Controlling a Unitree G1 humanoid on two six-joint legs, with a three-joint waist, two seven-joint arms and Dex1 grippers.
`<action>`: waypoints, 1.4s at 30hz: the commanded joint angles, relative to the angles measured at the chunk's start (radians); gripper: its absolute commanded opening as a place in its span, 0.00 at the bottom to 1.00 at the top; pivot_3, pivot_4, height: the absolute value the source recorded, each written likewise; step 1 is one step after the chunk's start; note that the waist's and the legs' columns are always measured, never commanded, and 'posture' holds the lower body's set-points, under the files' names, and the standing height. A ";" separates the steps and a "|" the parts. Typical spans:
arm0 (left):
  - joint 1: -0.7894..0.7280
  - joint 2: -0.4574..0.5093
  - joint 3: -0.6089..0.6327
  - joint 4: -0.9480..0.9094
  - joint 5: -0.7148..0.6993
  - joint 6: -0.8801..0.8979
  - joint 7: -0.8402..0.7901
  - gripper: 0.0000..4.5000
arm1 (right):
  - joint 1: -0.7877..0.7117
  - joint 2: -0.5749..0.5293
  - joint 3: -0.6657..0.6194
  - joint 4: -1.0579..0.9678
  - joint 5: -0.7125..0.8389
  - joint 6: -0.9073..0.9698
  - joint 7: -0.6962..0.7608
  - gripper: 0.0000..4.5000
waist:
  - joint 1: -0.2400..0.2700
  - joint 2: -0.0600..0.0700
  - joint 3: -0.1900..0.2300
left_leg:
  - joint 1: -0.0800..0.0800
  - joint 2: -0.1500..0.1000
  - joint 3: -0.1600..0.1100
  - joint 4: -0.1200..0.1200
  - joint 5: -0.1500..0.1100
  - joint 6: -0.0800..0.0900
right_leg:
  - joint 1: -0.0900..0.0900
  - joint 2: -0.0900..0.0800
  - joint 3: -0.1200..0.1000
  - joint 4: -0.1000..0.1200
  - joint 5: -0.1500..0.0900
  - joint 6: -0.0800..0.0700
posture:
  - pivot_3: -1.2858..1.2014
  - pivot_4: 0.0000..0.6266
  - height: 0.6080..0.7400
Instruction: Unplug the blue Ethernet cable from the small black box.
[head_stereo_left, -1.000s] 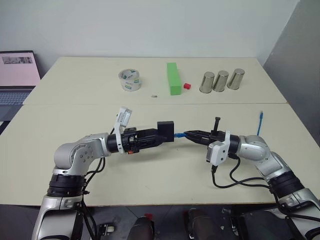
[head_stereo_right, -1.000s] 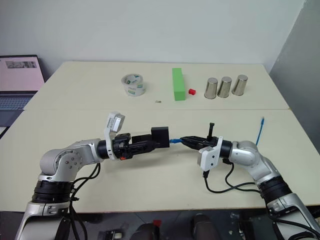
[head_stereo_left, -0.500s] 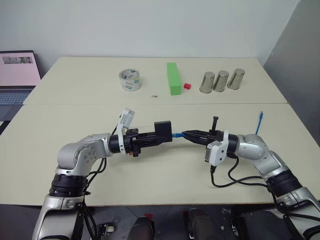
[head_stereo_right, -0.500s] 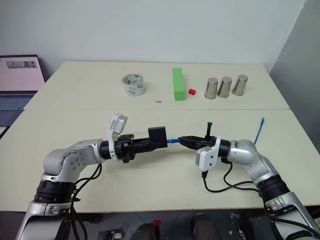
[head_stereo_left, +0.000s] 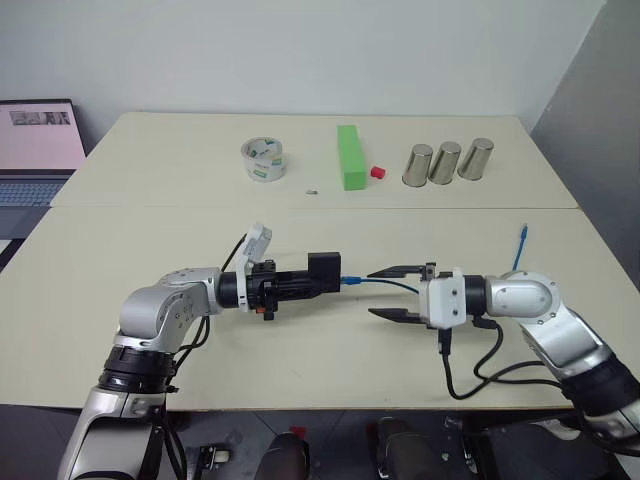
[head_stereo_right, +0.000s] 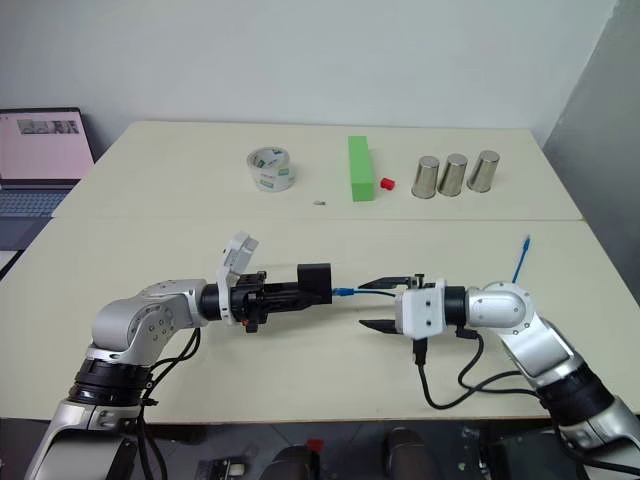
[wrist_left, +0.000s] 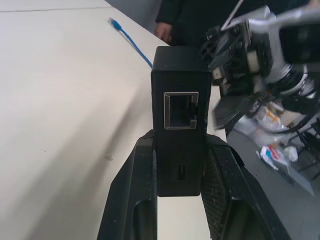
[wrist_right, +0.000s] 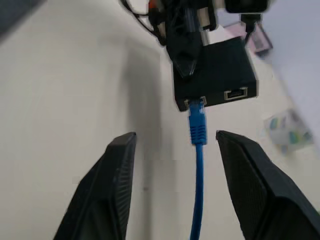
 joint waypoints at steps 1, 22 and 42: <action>-0.034 0.011 -0.018 -0.009 0.005 -0.038 -0.070 0.17 | -0.031 0.015 -0.102 -0.103 0.345 0.427 -0.091 0.59 | 0.000 0.000 0.000 | 0.000 0.000 0.000 0.000 0.000 0.000 | 0.001 0.000 0.000 0.000 0.000 0.000 | 0.52 0.24 1.00; -0.049 0.031 -0.041 -0.047 0.019 -0.066 -0.137 0.17 | -0.135 0.176 -0.130 0.001 0.398 0.773 -0.077 0.59 | -0.004 0.000 0.000 | -0.001 0.000 -0.001 0.000 0.000 0.000 | 0.000 0.001 -0.003 -0.001 -0.002 0.004 | 0.52 0.24 1.00; -0.036 0.034 -0.053 -0.060 0.035 -0.090 -0.134 0.17 | -0.156 0.201 -0.134 0.044 0.350 0.792 -0.041 0.28 | -0.005 0.000 0.000 | -0.001 0.000 -0.001 0.000 0.000 0.000 | 0.000 0.001 -0.003 -0.001 -0.002 0.004 | 0.52 0.24 1.00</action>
